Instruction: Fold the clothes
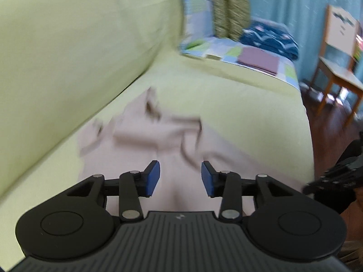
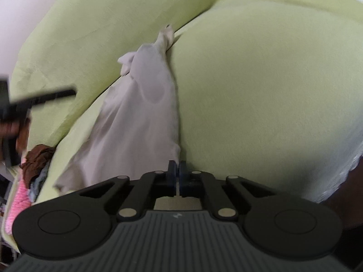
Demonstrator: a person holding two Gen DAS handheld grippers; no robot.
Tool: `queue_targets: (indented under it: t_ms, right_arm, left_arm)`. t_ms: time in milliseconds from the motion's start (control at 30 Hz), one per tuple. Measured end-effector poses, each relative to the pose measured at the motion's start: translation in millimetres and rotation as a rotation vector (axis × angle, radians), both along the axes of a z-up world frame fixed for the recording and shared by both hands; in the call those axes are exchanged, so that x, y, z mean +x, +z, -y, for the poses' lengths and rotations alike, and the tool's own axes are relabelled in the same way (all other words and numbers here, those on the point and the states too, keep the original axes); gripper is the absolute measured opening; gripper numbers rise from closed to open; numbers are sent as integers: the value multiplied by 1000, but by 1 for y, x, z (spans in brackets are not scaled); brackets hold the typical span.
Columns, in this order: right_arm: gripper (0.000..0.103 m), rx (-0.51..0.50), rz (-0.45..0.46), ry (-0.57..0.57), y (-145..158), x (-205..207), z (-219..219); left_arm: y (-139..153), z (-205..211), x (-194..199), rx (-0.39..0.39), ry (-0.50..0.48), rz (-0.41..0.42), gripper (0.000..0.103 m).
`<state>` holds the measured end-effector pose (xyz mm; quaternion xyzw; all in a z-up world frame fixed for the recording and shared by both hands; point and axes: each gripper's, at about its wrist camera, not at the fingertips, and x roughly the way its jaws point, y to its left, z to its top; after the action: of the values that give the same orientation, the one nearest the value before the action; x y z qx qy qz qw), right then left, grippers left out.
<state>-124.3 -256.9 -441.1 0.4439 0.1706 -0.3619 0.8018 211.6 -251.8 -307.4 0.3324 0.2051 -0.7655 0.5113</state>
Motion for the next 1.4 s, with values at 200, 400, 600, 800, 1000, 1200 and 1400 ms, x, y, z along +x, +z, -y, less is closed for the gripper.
queue_targets:
  t_ms: [200,400,600,800,1000,1200,1400]
  right_arm:
    - [1,-47,-44,-34,4,-33,10]
    - [1,-105,-116,32,2,-29,8]
    - [1,-136,-135,66,0,-24,6]
    - [1,-163,-145,71,-1,-22,3]
    - [1,-164,-142,73,0,-26,4]
    - [1,-167,-136,75,-1,-27,2]
    - [1,-171,-132,73,-3,-27,1]
  left_arm:
    - [-22,123,-20,102,-132,20,49]
    - [-37,191,-25,216,-151,-52,49]
    - [-62,206,-27,432,-203,31,49]
    - [-70,198,-25,496,-272,38,49]
    - [-75,206,-27,472,-310,-55,51]
    - [-79,211,-16,491,-315,-48,54]
    - [-83,223,-13,561,-380,-183,54]
